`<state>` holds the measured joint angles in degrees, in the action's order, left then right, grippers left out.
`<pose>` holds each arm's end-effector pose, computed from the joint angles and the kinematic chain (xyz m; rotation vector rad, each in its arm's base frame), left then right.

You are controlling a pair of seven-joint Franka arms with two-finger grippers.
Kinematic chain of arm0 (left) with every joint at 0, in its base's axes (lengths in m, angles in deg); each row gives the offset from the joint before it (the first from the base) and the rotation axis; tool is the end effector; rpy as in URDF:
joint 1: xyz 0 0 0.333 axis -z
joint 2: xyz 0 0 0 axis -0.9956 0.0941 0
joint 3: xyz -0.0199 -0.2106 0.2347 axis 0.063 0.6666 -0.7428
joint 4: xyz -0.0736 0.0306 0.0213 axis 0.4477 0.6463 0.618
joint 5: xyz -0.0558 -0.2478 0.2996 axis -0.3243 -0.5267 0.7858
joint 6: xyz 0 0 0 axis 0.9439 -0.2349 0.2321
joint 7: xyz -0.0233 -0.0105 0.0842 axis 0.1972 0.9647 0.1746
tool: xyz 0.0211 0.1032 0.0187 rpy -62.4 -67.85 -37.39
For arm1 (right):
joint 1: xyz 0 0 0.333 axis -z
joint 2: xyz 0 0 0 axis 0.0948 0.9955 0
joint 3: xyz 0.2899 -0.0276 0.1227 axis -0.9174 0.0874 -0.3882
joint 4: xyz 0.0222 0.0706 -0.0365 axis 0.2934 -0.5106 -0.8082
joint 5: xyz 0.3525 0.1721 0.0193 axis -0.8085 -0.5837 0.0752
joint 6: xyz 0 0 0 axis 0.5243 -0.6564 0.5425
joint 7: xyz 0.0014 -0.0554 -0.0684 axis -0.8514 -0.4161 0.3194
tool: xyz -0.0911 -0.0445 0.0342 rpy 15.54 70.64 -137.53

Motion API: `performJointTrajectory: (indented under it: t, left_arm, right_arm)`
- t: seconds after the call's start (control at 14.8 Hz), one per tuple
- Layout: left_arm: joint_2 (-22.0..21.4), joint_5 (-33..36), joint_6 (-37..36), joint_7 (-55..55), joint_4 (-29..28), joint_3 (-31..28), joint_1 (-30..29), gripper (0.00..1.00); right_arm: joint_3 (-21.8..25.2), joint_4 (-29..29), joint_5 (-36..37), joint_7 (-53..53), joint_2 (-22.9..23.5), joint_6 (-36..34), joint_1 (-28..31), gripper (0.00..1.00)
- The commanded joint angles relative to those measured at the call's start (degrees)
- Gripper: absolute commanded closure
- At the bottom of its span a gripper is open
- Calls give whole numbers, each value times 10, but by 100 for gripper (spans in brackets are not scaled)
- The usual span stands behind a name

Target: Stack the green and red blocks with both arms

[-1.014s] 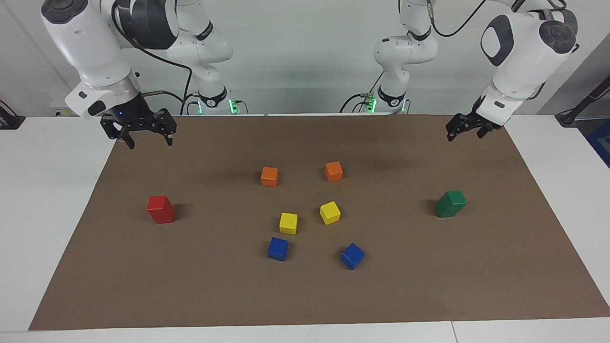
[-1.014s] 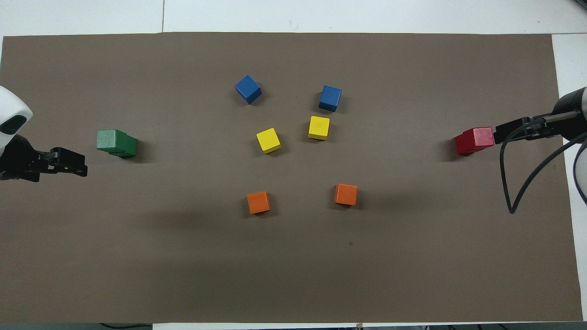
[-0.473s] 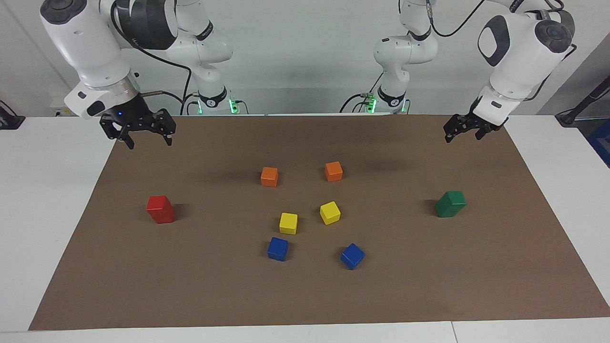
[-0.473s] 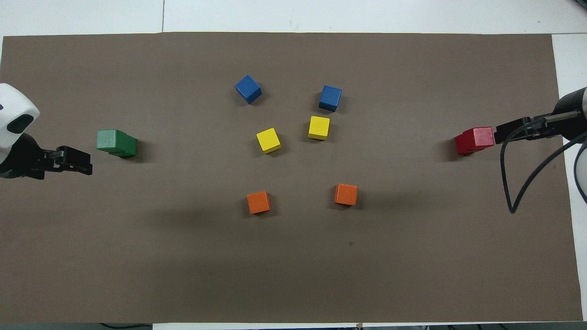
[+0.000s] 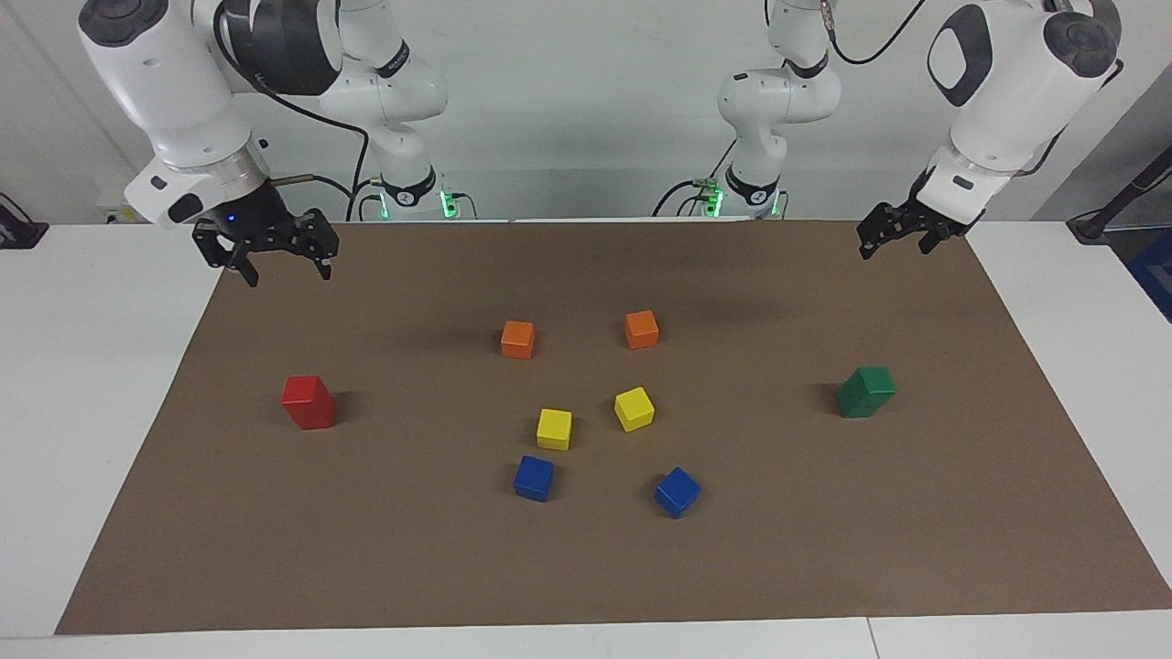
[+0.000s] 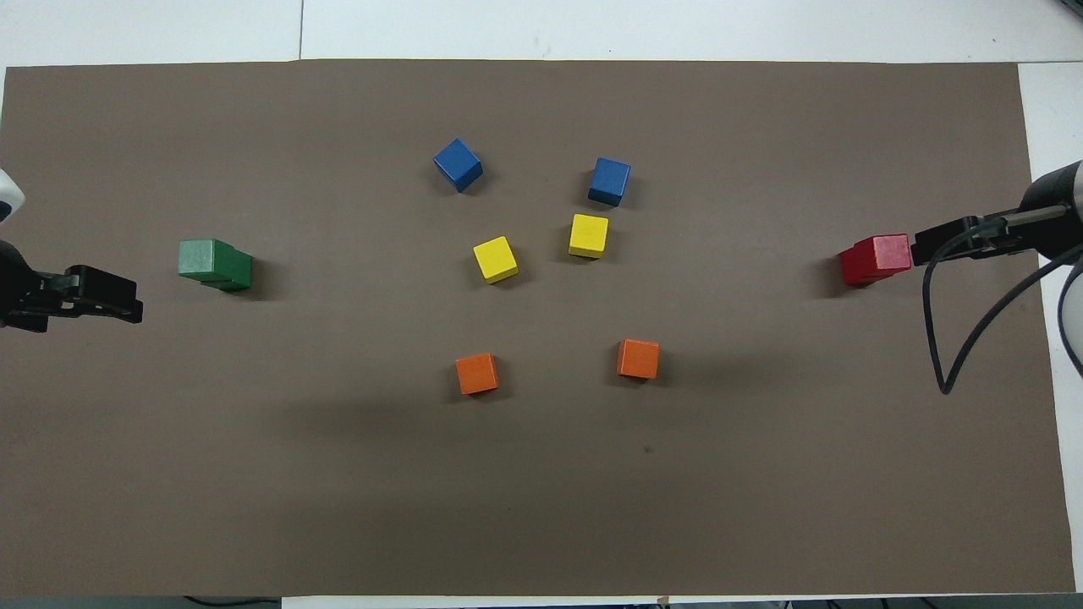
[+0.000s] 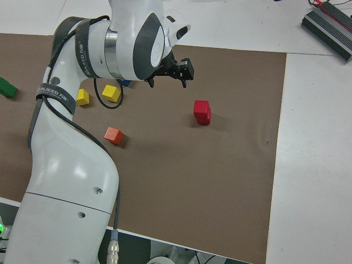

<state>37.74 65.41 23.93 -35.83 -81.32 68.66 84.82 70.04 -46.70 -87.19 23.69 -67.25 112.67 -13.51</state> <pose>0.5237 -0.0145 0.5924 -3.1340 -0.0233 0.1668 0.5603 -0.0065 0.5899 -3.1370 -0.1413 -0.0074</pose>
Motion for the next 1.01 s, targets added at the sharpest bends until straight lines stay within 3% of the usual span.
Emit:
performJointTrajectory:
  t: [0.0,0.74,0.95]
  left_arm:
    - [-4,-8,-13,-5,-1,-3,5,0]
    - [-3,-8,-7,-2,6,-2,5,0]
    - [-2,-8,29,-2,3,-4,6,0]
  right_arm:
    - [1,-10,7,9,-11,3,-5,0]
    - [2,-10,7,9,-11,3,-4,0]
    - [1,-10,7,8,-11,3,-3,0]
